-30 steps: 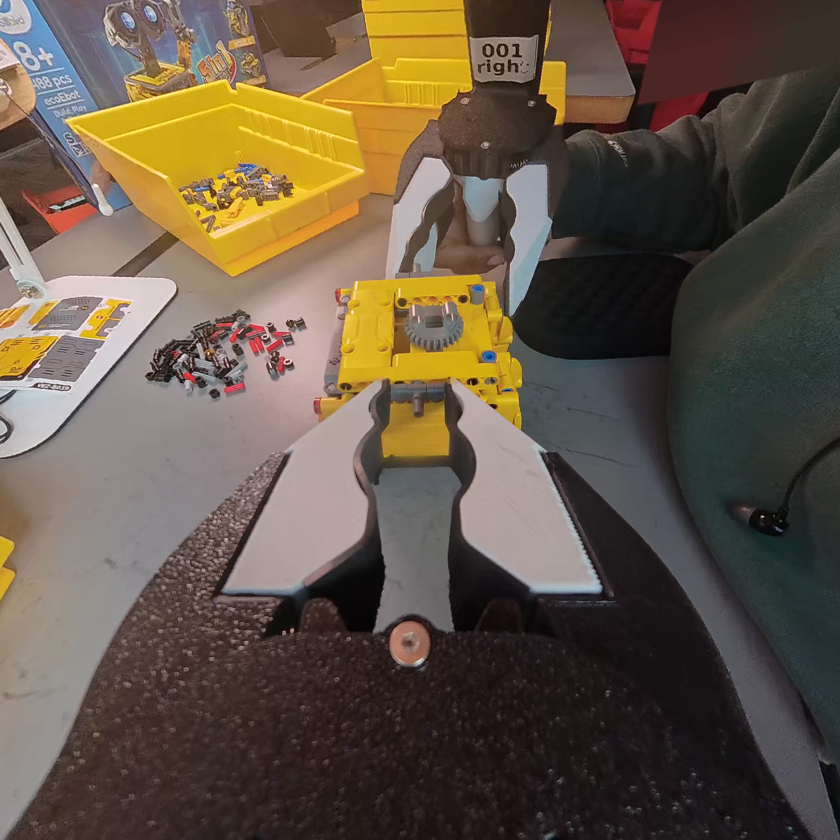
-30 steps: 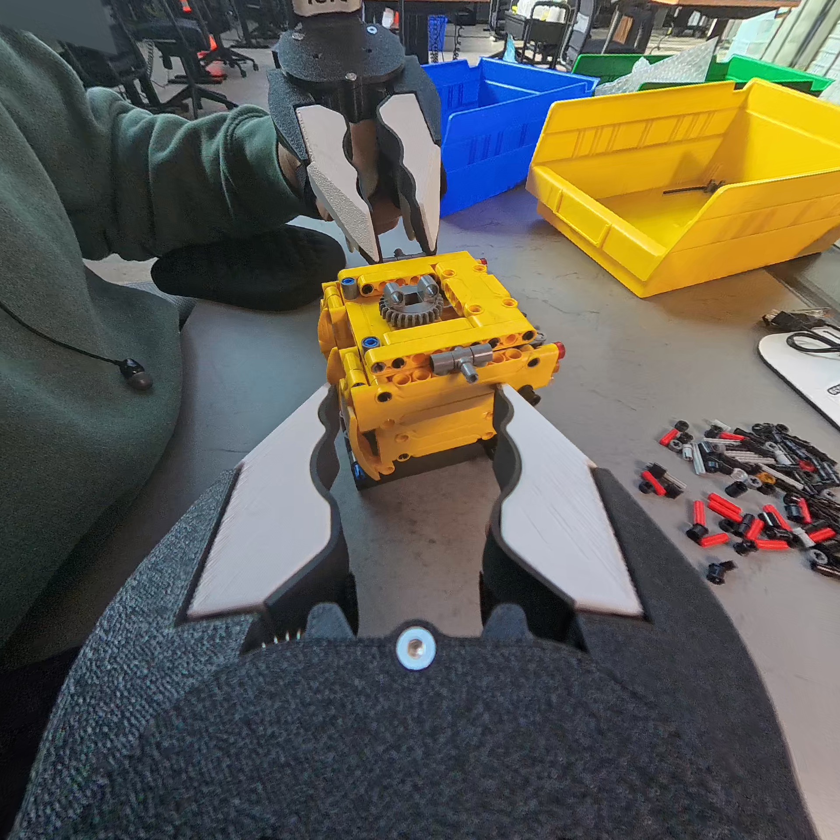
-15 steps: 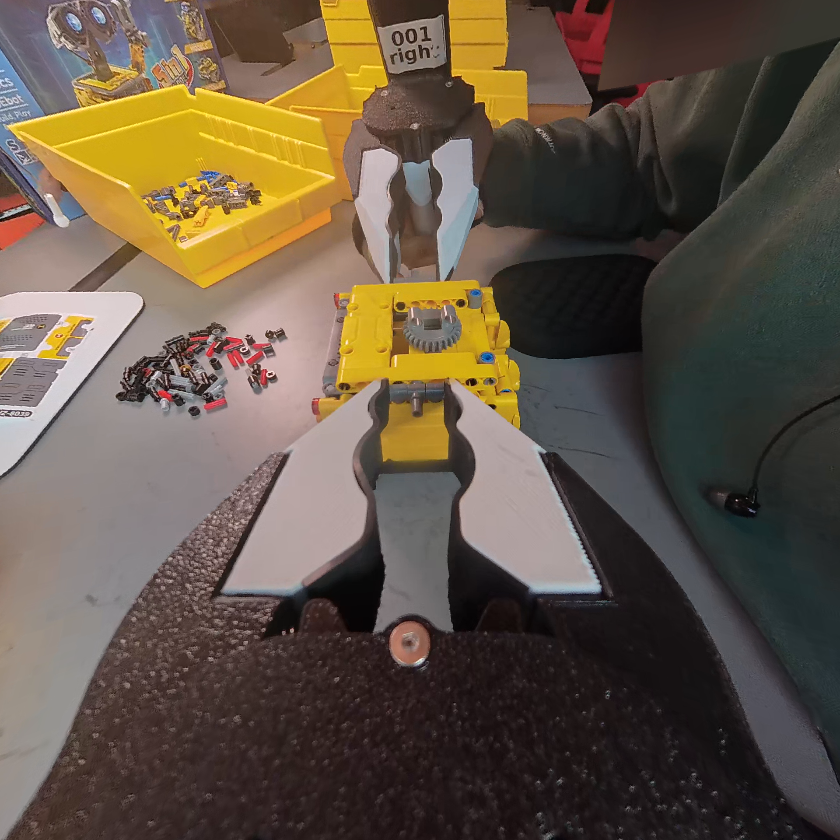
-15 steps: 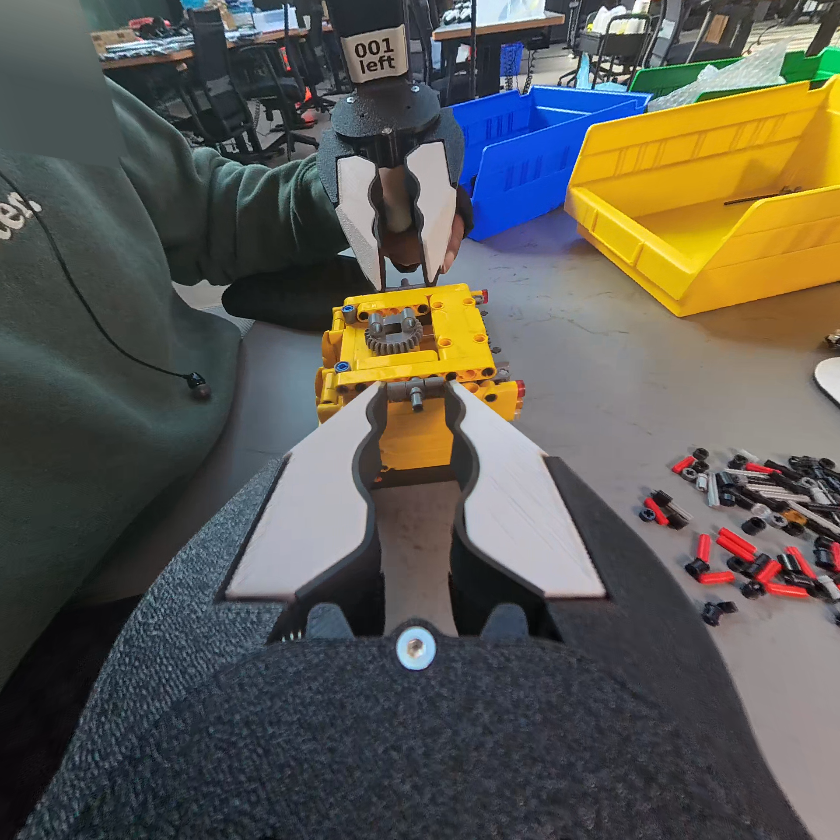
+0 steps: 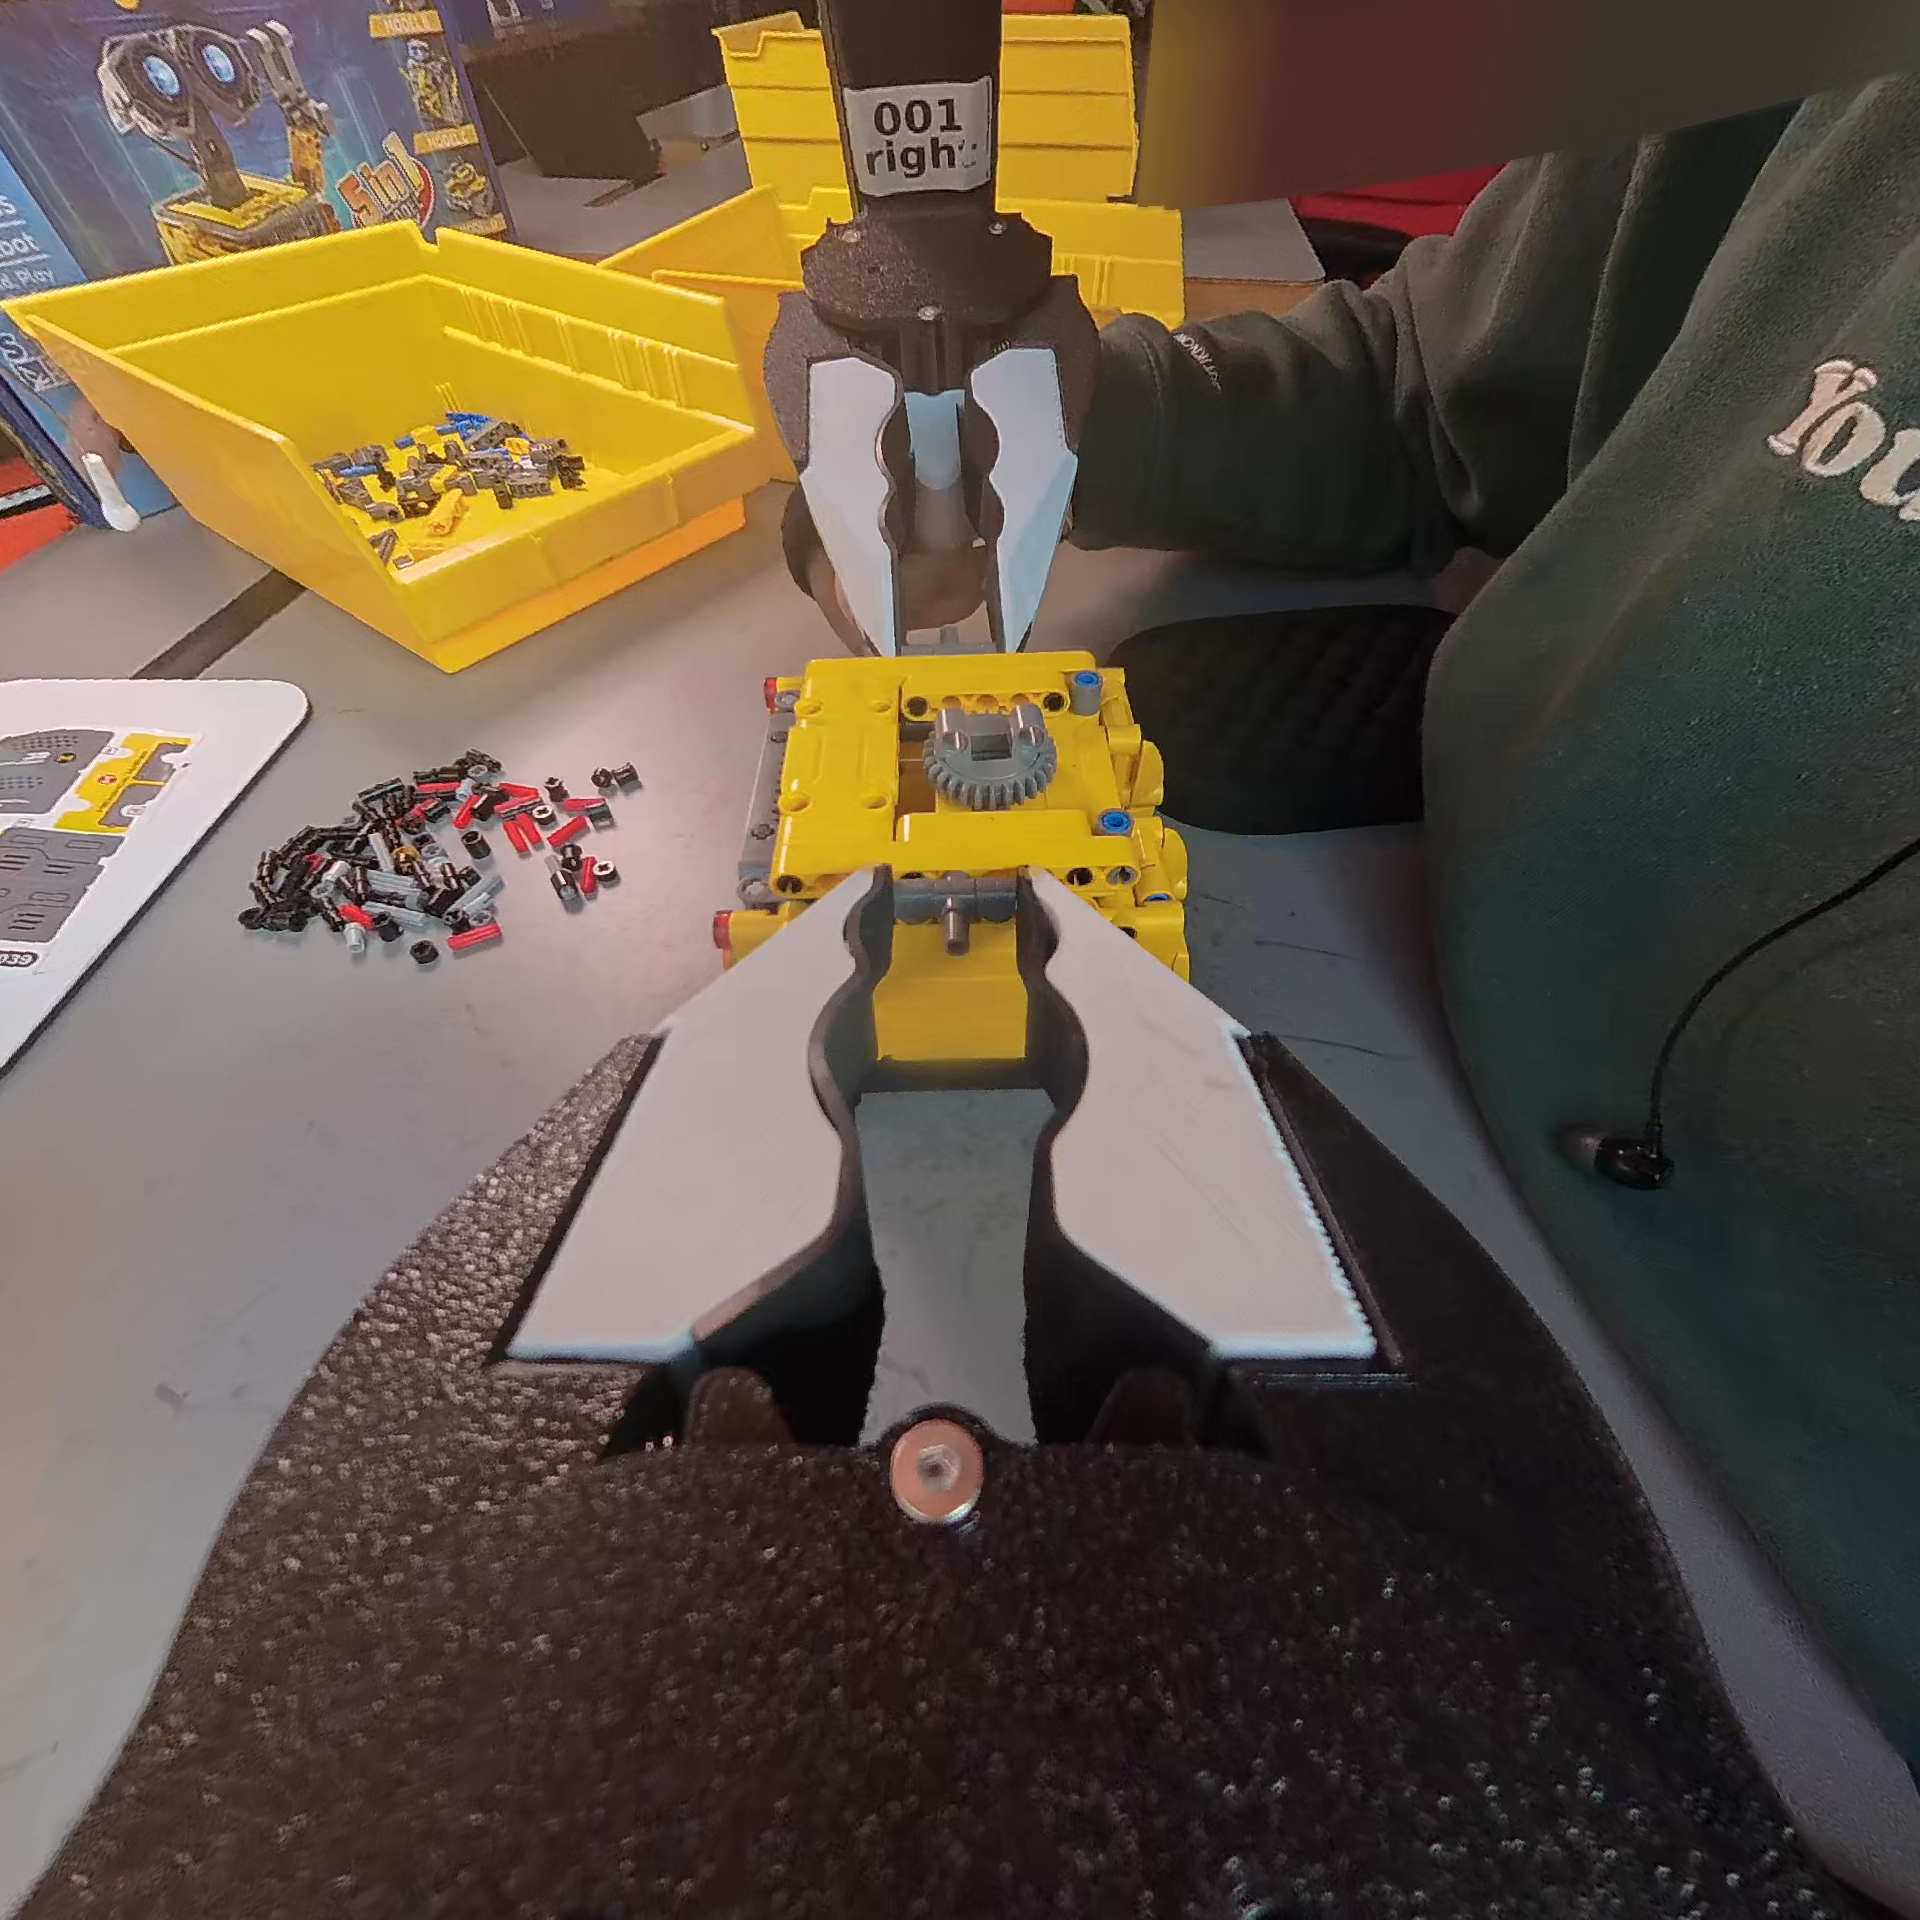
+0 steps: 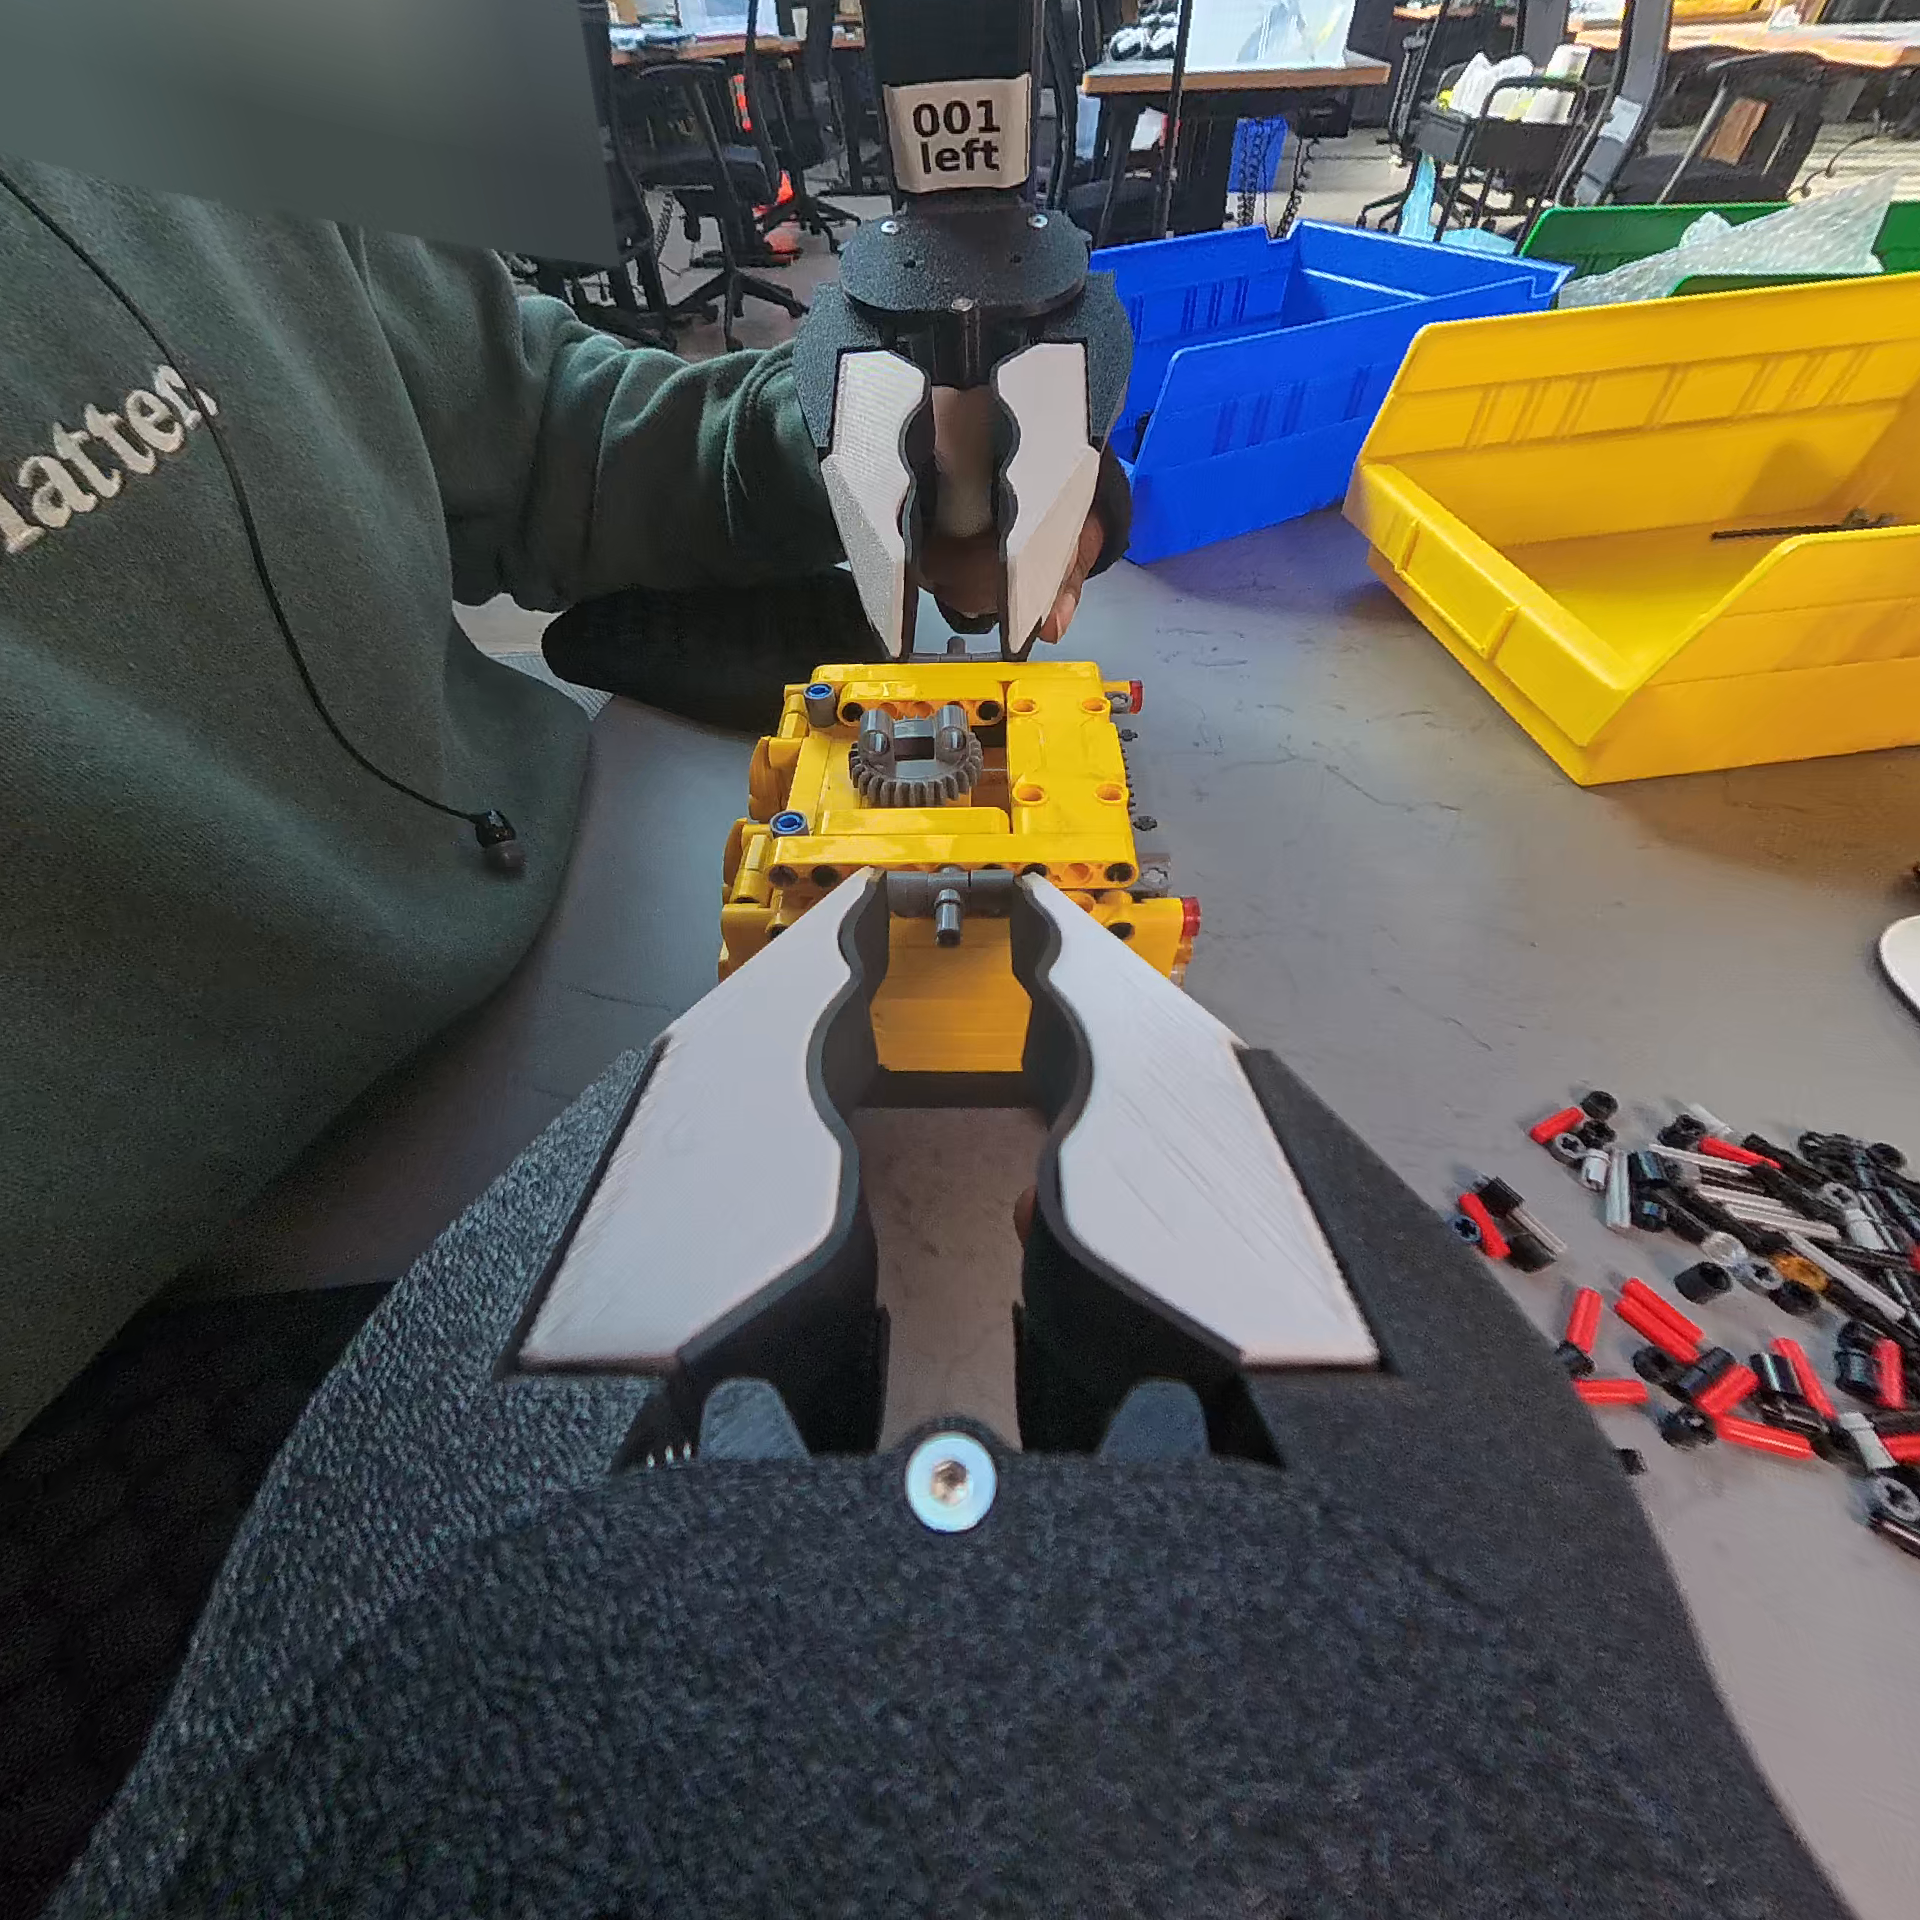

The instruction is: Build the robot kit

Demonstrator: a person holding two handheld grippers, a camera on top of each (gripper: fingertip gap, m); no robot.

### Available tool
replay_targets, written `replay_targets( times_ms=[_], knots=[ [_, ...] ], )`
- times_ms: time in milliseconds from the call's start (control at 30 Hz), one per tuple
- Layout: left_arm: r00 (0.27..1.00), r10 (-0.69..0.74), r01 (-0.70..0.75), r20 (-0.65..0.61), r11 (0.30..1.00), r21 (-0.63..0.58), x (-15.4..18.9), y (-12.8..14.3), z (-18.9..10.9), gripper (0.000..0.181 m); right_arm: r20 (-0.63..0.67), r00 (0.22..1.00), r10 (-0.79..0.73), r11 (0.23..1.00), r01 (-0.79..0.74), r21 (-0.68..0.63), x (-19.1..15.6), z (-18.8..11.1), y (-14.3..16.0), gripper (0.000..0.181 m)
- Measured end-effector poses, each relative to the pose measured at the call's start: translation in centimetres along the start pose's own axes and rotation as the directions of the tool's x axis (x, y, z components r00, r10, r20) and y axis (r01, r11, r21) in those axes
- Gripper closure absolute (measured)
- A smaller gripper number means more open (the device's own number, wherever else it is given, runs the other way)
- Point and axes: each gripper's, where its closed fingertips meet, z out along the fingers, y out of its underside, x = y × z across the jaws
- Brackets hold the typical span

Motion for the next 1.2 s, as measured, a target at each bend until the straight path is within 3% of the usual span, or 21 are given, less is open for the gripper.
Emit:
replay_targets(
  times_ms=[333,567,900,1067,1200],
  knots=[
    [1.000,0.004,-0.004,-0.002,0.999,0.043,0.4,-0.4,-0.9,0.154,-0.011,1.000,0.016,0.999,-0.016,0.029,-0.1,-0.6,-0.8,0.154],
    [1.000,-0.001,0.001,-0.014,1.000,0.008,0.5,0.2,-0.5,0.154,-0.019,0.999,0.033,0.998,-0.032,0.059,0.0,-0.7,-1.4,0.154],
    [1.000,0.000,0.000,0.017,1.000,-0.010,0.2,0.3,-0.1,0.158,-0.072,0.997,0.009,1.000,-0.010,-0.015,0.7,1.1,-1.1,0.153],
    [0.999,0.008,-0.008,0.045,1.000,-0.008,0.2,-0.1,0.3,0.158,-0.076,0.997,0.026,1.000,-0.026,0.003,0.6,1.4,-1.0,0.176],
    [0.997,0.000,0.001,0.076,1.000,-0.011,0.1,-0.1,0.4,0.158,-0.074,0.996,0.057,0.998,-0.056,0.022,0.6,1.4,-0.9,0.176]
  ],
)
